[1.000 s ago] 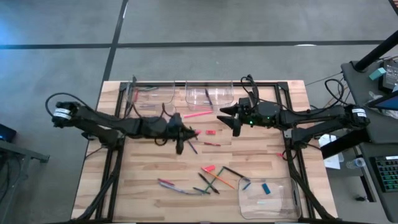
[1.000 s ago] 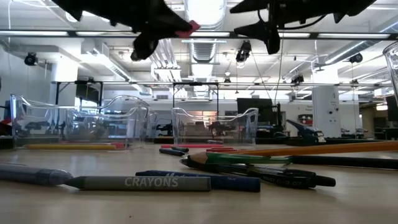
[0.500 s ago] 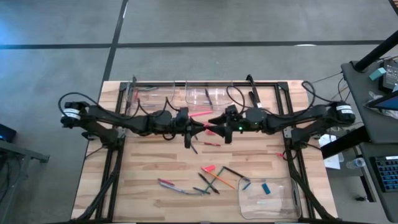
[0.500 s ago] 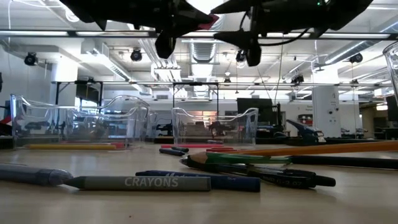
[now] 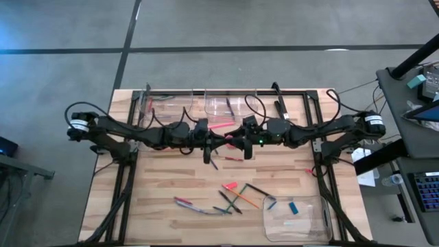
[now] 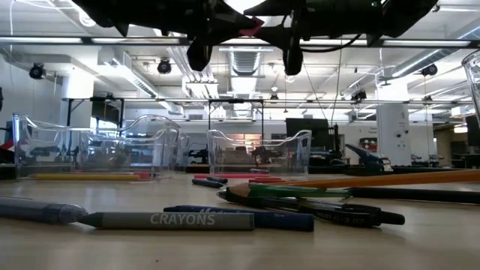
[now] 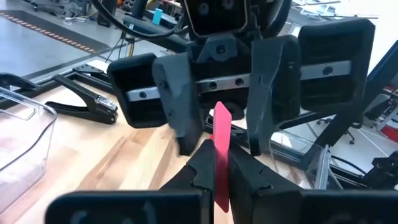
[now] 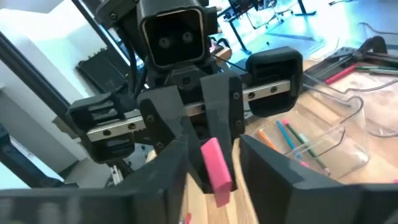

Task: Sort crayons/erasers/pens/pencils in bins
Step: Put the pink eraser into the bottom right transparent bin

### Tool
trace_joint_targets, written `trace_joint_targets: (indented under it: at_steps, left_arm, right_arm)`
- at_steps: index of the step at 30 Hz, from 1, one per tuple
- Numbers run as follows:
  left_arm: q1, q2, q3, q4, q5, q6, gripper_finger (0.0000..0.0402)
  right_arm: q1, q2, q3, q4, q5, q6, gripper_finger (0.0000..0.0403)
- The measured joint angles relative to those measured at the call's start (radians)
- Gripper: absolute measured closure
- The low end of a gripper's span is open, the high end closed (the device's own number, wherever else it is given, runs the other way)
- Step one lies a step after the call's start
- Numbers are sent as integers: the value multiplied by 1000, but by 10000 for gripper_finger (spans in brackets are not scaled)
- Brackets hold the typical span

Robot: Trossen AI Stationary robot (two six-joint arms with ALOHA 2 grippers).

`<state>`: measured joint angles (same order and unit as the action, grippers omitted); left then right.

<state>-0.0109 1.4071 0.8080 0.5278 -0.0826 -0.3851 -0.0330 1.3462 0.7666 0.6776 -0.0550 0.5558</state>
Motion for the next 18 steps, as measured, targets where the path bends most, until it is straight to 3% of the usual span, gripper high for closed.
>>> trace_joint_targets:
  at_steps: [8, 18]
  left_arm:
    - [1, 0, -6, 1, 4, 0, 390]
    - [14, -22, 2, -116, 82, -1, 251]
  right_arm:
    - [0, -11, 0, -33, 2, -34, 372]
    - [-3, -123, -1, -150, -98, -31, 387]
